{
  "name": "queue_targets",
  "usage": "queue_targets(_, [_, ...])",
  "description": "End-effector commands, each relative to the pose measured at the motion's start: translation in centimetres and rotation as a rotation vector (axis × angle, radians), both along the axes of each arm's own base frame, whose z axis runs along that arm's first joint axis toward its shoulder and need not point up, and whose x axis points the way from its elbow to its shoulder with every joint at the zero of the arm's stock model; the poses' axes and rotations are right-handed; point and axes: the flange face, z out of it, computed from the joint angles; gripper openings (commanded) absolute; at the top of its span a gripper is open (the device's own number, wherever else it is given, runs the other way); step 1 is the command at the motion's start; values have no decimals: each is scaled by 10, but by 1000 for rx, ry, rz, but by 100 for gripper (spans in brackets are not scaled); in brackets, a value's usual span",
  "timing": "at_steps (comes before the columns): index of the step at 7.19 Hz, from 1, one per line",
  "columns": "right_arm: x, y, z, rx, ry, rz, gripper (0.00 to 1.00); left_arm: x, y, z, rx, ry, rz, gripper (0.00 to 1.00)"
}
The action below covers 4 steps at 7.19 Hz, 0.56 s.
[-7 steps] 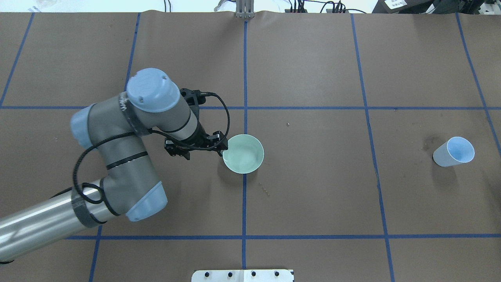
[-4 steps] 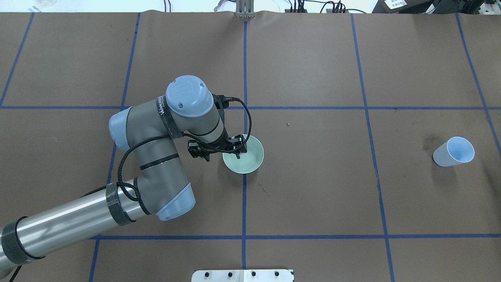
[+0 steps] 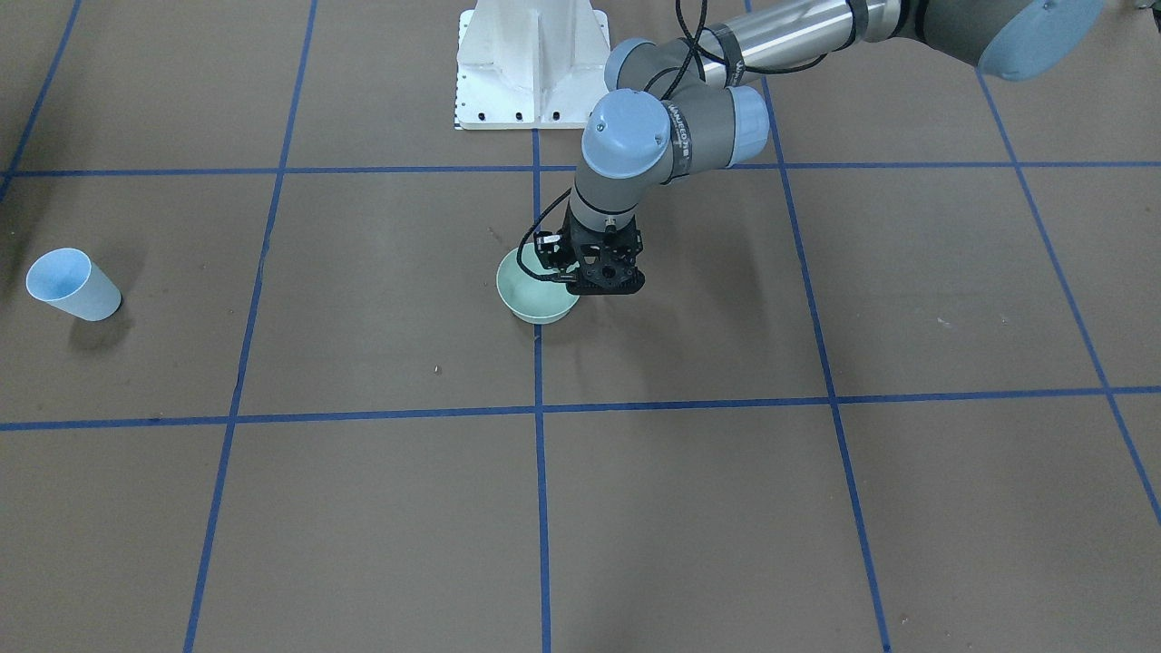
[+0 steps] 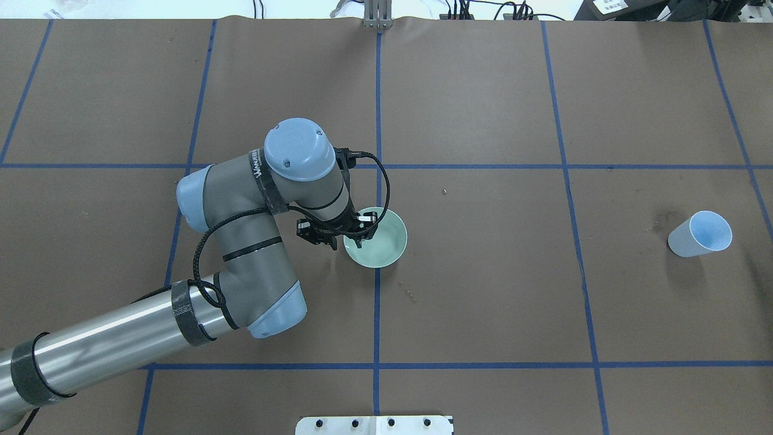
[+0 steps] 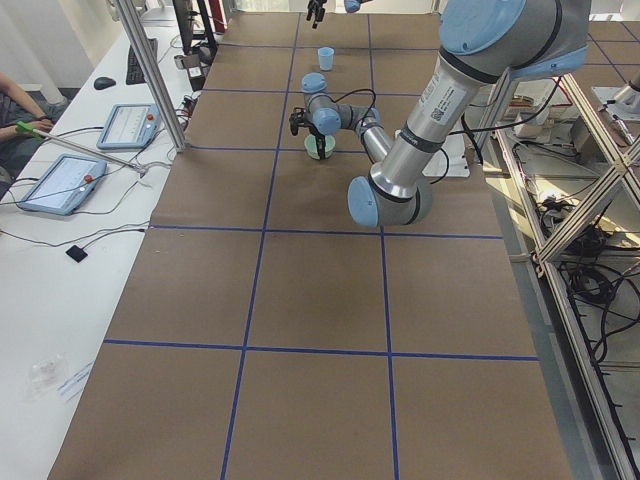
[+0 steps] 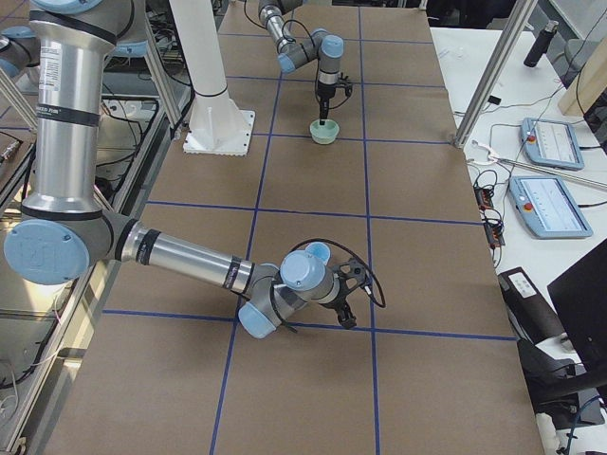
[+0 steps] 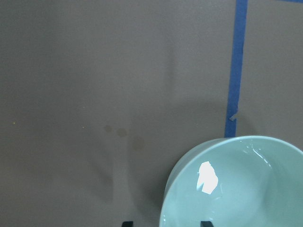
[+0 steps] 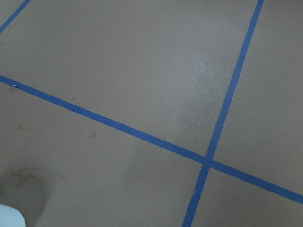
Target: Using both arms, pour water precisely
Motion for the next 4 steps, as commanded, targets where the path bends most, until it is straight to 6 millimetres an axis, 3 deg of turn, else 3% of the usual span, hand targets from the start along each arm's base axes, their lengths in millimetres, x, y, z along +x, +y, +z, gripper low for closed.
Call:
queue_targets(1, [-1, 0, 0, -1, 0, -1, 99, 0, -1, 1, -1, -2, -1, 0])
queue_targets(3, [-1, -8, -5, -10, -7, -6, 99, -8, -5, -5, -2, 6, -11, 0])
queue_targets(4, [2, -14, -9, -29, -22, -10, 99, -36, -17, -25, 10, 47, -35, 0])
